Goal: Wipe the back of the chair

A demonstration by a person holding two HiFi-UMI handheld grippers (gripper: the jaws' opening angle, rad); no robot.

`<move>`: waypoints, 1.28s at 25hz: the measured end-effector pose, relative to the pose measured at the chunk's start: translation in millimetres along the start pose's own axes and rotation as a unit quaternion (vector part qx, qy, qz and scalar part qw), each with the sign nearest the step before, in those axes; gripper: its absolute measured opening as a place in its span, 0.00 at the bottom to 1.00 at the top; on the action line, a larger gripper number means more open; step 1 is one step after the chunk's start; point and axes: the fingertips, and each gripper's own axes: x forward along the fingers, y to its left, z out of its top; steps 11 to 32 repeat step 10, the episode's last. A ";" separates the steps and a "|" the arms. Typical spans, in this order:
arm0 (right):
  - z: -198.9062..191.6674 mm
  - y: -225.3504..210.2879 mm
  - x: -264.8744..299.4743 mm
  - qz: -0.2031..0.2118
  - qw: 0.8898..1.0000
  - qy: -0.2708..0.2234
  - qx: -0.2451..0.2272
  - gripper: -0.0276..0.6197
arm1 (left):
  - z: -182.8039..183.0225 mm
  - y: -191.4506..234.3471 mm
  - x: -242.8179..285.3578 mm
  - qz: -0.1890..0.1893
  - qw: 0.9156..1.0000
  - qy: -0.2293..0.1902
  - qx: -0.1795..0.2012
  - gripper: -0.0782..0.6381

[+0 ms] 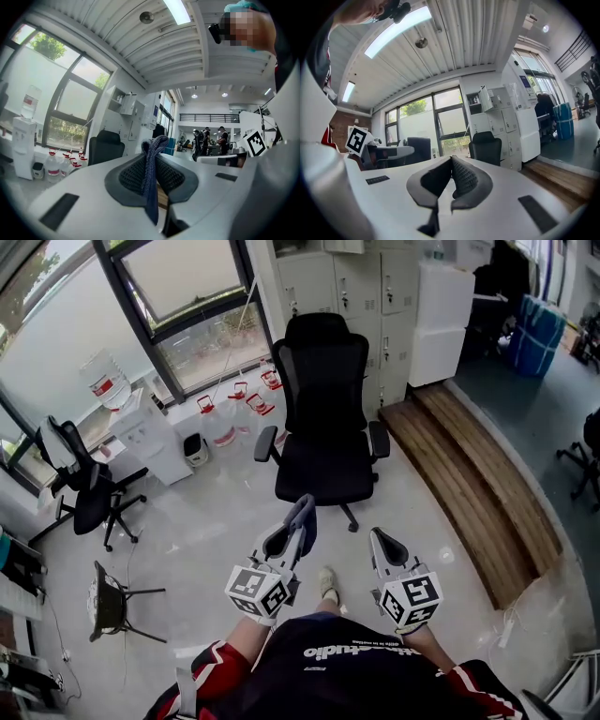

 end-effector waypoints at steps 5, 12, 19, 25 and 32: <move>-1.1 4.2 -13.8 -0.010 1.000 -0.006 0.004 0.06 | -3.0 -6.8 -6.1 -0.010 1.000 0.000 -0.015 0.19; -2.4 4.5 -24.6 -0.016 1.000 -0.009 0.005 0.06 | -7.9 -14.3 -7.2 -0.014 1.000 0.004 -0.010 0.19; -2.4 4.5 -24.6 -0.016 1.000 -0.009 0.005 0.06 | -7.9 -14.3 -7.2 -0.014 1.000 0.004 -0.010 0.19; -2.4 4.5 -24.6 -0.016 1.000 -0.009 0.005 0.06 | -7.9 -14.3 -7.2 -0.014 1.000 0.004 -0.010 0.19; -2.4 4.5 -24.6 -0.016 1.000 -0.009 0.005 0.06 | -7.9 -14.3 -7.2 -0.014 1.000 0.004 -0.010 0.19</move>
